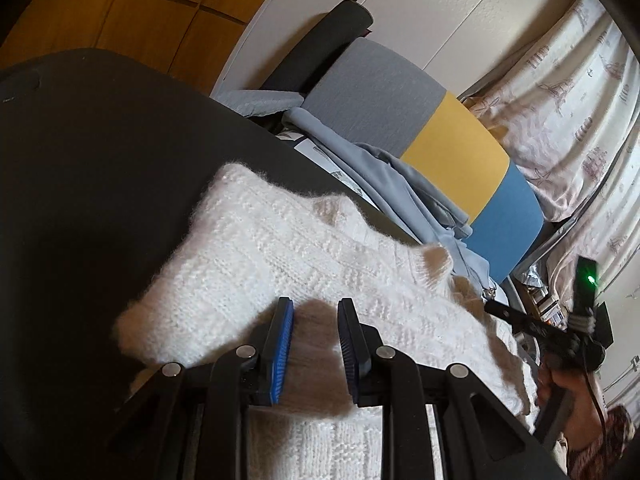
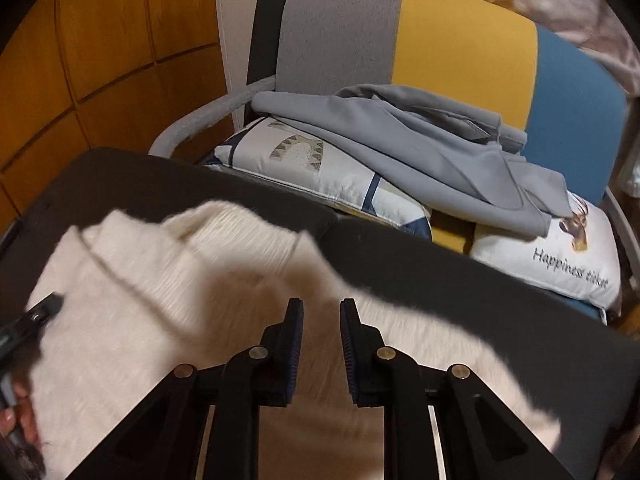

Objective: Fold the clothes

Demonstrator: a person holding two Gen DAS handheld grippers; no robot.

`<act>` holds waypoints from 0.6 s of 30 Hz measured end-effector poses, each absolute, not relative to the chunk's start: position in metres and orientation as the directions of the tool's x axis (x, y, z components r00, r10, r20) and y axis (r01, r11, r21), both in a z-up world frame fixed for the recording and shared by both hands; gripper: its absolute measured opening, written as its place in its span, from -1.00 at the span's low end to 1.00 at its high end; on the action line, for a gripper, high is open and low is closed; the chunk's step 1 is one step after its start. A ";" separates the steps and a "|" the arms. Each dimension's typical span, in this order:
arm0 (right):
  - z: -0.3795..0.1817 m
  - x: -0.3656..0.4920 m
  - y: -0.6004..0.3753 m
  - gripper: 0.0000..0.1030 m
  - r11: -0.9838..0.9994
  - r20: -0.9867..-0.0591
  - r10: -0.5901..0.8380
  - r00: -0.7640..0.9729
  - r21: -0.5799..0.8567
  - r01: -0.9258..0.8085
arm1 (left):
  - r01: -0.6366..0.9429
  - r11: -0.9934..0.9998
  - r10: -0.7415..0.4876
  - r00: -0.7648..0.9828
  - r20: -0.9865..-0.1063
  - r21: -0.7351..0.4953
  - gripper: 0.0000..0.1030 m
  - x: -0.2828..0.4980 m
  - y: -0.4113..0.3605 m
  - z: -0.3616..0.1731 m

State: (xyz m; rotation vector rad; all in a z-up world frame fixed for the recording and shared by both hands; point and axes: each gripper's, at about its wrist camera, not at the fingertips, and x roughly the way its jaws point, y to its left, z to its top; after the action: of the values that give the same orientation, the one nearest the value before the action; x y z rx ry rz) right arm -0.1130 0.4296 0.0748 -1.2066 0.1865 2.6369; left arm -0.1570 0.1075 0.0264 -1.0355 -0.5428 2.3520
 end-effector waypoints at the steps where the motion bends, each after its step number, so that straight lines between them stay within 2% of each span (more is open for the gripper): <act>1: 0.072 -0.120 0.433 -0.45 -0.966 -0.762 0.150 -0.630 0.022 -0.256 | -0.289 -0.789 0.595 -0.580 -0.556 -0.542 -0.57 -0.157 0.107 0.026; 2: 0.068 -0.126 0.434 -0.30 -0.971 -0.774 0.132 -0.619 0.026 -0.239 | -0.290 -0.788 0.596 -0.580 -0.555 -0.543 -0.57 -0.155 0.106 0.026; 4: 0.059 -0.138 0.436 -0.30 -0.978 -0.798 0.104 -0.593 0.025 -0.205 | -0.291 -0.786 0.598 -0.581 -0.552 -0.546 -0.57 -0.152 0.103 0.026; 5: 0.054 -0.142 0.434 -0.39 -0.980 -0.812 0.123 -0.571 -0.008 -0.200 | -0.291 -0.785 0.599 -0.581 -0.551 -0.547 -0.57 -0.151 0.102 0.026; 6: 0.055 -0.142 0.435 -0.67 -0.975 -0.807 0.151 -0.570 -0.025 -0.222 | -0.291 -0.784 0.600 -0.581 -0.550 -0.548 -0.57 -0.151 0.101 0.026; 7: 0.057 -0.143 0.436 -0.81 -0.969 -0.803 0.179 -0.569 -0.043 -0.244 | -0.292 -0.784 0.600 -0.581 -0.550 -0.547 -0.57 -0.152 0.101 0.026; 9: 0.062 -0.139 0.446 -0.87 -0.949 -0.788 0.215 -0.577 -0.028 -0.315 | -0.293 -0.785 0.599 -0.582 -0.550 -0.546 -0.57 -0.152 0.102 0.026; 12: 0.055 -0.132 0.472 -0.87 -0.912 -0.778 0.193 -0.598 0.082 -0.402 | -0.294 -0.784 0.600 -0.582 -0.548 -0.546 -0.57 -0.153 0.102 0.026; 14: 0.056 -0.131 0.471 -0.86 -0.917 -0.771 0.192 -0.607 0.079 -0.390 | -0.295 -0.784 0.601 -0.582 -0.548 -0.547 -0.57 -0.153 0.102 0.025; 16: 0.061 -0.129 0.473 -0.73 -0.922 -0.770 0.148 -0.620 0.119 -0.368 | -0.294 -0.783 0.602 -0.582 -0.547 -0.548 -0.57 -0.153 0.102 0.025; 18: 0.068 -0.123 0.474 -0.48 -0.923 -0.760 0.094 -0.643 0.177 -0.343 | -0.295 -0.782 0.602 -0.582 -0.546 -0.548 -0.57 -0.153 0.102 0.025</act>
State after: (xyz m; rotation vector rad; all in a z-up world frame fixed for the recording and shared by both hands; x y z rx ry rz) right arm -0.1225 0.4743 0.0677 -1.1796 0.4497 2.6070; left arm -0.1535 0.1015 0.0251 -1.0209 -0.5528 2.3458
